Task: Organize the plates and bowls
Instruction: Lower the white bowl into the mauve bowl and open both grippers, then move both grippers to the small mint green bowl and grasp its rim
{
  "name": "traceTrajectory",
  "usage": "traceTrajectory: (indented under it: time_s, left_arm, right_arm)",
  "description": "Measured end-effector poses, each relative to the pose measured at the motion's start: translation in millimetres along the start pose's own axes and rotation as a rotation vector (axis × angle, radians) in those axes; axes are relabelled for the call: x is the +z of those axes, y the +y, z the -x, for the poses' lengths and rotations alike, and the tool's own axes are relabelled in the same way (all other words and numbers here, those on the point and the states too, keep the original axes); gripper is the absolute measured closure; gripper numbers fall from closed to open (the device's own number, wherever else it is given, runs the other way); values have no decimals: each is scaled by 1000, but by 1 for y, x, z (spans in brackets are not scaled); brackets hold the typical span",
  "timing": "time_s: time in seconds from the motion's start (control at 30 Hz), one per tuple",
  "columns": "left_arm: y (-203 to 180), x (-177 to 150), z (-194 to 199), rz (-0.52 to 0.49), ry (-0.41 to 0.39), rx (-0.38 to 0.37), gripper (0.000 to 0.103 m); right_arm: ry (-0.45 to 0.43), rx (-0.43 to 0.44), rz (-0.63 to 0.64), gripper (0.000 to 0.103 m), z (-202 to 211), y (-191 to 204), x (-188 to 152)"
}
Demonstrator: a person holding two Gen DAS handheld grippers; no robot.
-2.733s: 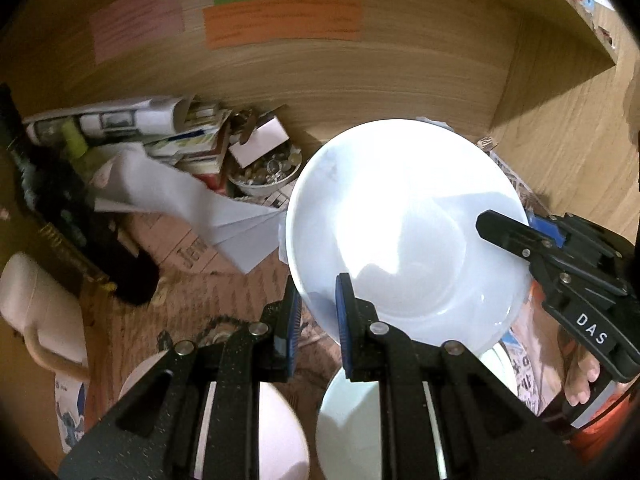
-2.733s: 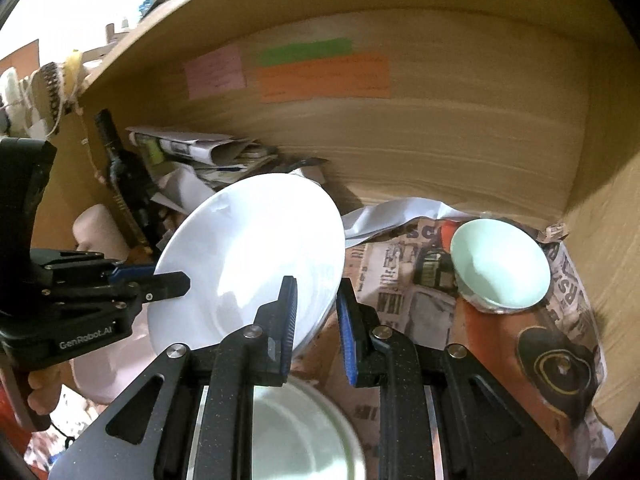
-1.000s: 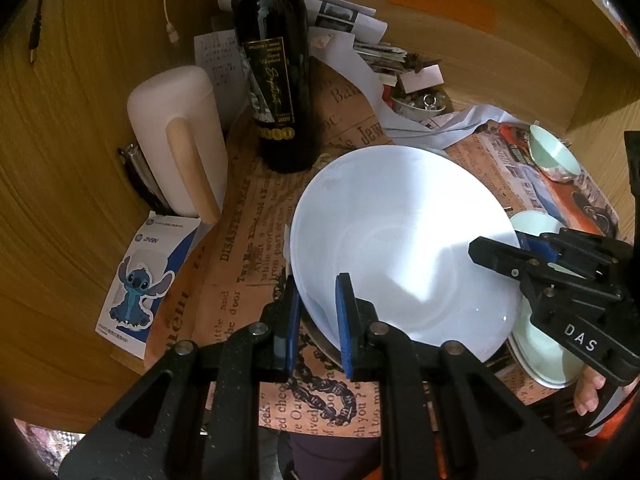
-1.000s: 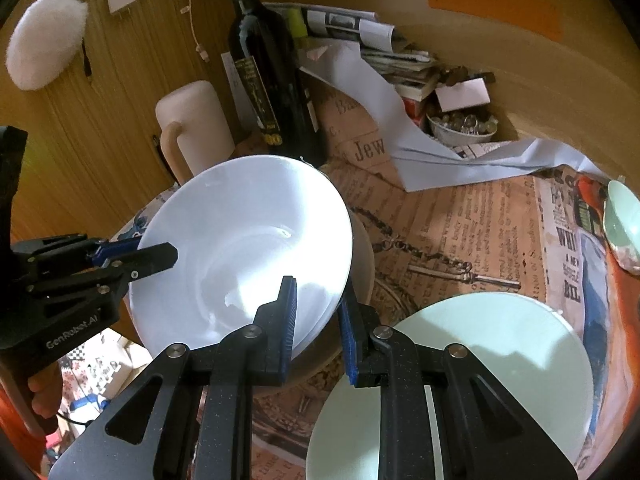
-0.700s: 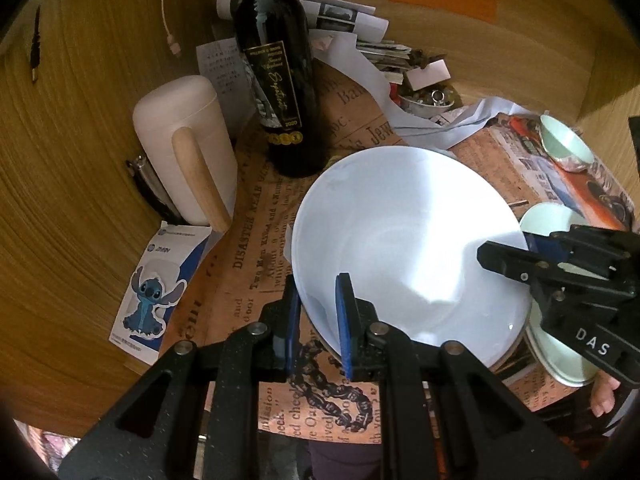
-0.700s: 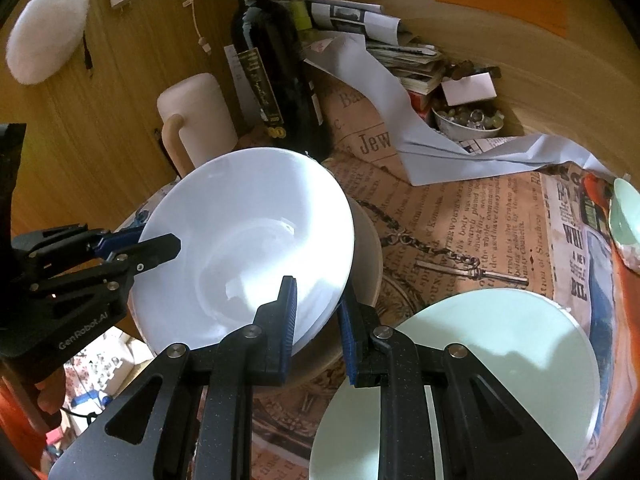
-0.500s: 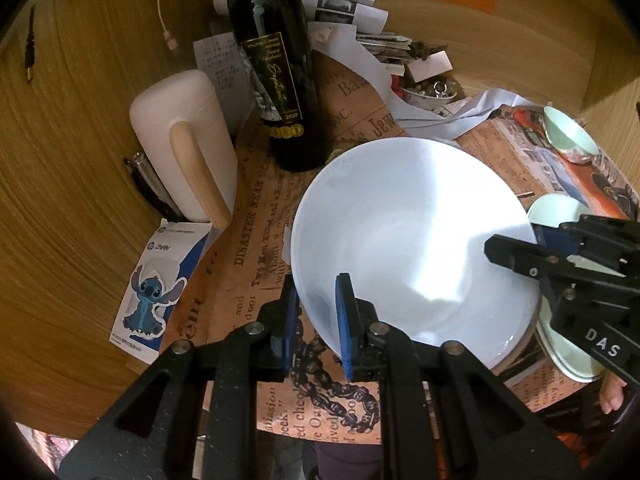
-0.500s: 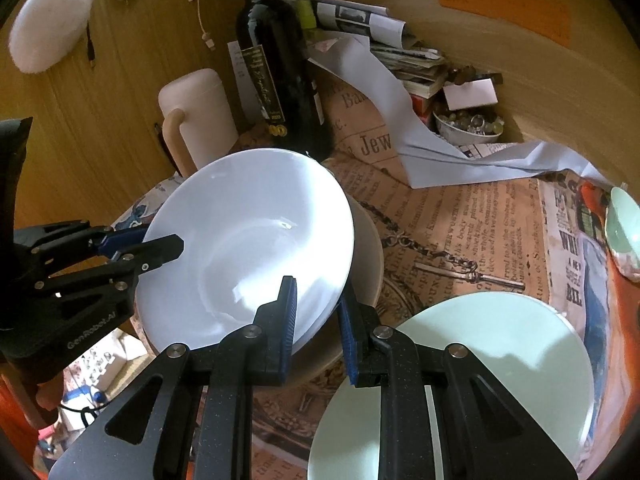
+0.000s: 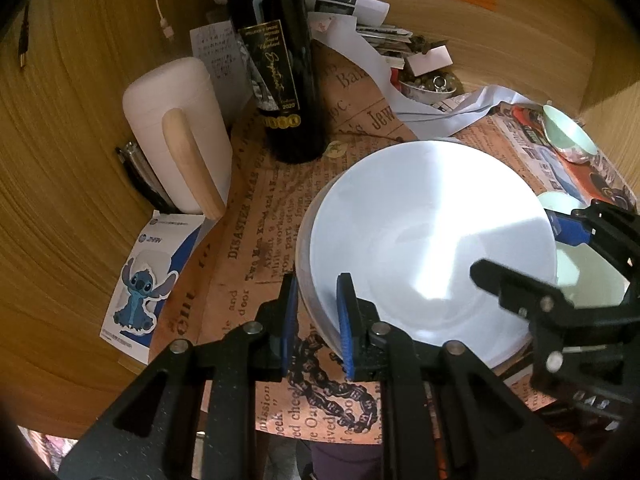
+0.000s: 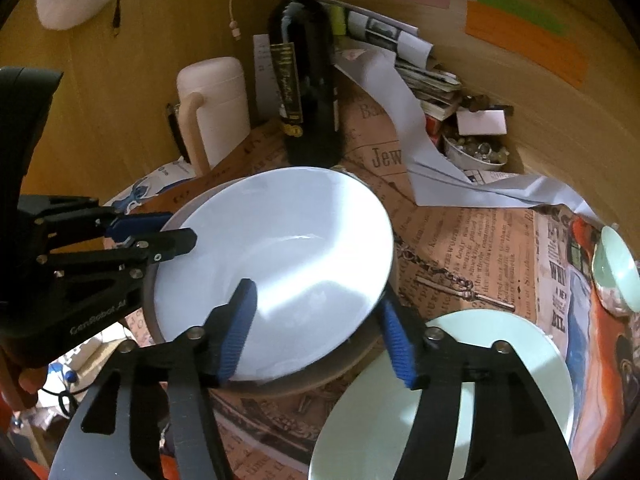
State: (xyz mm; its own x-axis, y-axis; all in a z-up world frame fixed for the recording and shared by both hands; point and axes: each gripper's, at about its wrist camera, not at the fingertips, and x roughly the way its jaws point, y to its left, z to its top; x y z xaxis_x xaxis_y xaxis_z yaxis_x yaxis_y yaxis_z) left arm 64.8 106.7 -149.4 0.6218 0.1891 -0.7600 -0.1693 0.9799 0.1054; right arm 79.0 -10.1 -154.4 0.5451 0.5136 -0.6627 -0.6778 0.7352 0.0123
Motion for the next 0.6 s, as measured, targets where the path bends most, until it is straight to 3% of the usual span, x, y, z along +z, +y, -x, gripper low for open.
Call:
traceTrajectory:
  time_s: [0.13, 0.2, 0.27, 0.33, 0.4, 0.47, 0.6]
  left_arm:
    - [0, 2, 1, 5, 9, -11, 80]
    - [1, 3, 3, 10, 8, -20, 78]
    - [1, 5, 8, 10, -6, -30, 78]
    - [-1, 8, 16, 7, -27, -37, 72]
    - [-3, 13, 25, 6, -58, -45, 51]
    - [-8, 18, 38, 0, -106, -46, 42]
    - [-19, 31, 54, -27, -170, -57, 34]
  right_arm:
    - [12, 26, -18, 41, 2, -4, 3]
    - [5, 19, -34, 36, 5, -8, 5]
    - [-38, 4, -50, 23, 14, -14, 7]
    - [-78, -16, -64, 17, 22, -18, 9]
    - [-112, -34, -75, 15, 30, -24, 11]
    - [-132, -51, -88, 15, 38, -32, 13]
    - [-164, -89, -121, 15, 51, -53, 14]
